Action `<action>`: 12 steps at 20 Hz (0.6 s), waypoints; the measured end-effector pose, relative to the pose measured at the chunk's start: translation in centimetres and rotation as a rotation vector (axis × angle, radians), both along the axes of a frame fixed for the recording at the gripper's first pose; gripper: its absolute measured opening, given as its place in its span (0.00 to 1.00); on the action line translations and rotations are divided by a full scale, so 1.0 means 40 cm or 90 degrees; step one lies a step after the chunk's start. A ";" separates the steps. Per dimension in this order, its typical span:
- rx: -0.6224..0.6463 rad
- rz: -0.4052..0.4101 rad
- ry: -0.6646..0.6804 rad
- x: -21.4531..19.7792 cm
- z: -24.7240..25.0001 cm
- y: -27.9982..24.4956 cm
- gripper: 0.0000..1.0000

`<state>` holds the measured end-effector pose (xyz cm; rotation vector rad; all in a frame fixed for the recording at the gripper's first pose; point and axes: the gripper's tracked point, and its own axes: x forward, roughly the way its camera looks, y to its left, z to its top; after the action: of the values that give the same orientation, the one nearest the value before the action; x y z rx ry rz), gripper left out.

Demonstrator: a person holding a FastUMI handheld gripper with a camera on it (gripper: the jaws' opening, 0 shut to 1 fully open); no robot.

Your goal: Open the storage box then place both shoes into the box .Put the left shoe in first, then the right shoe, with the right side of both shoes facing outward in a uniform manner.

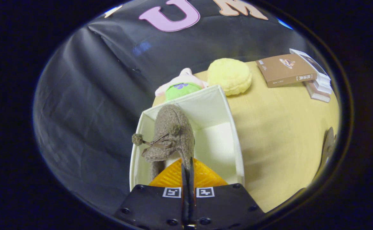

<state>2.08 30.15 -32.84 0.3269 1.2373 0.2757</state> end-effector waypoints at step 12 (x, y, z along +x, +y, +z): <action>-0.023 0.020 0.067 -0.073 -0.109 0.067 0.06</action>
<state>-0.85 32.83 -37.20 0.2942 1.3500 0.2652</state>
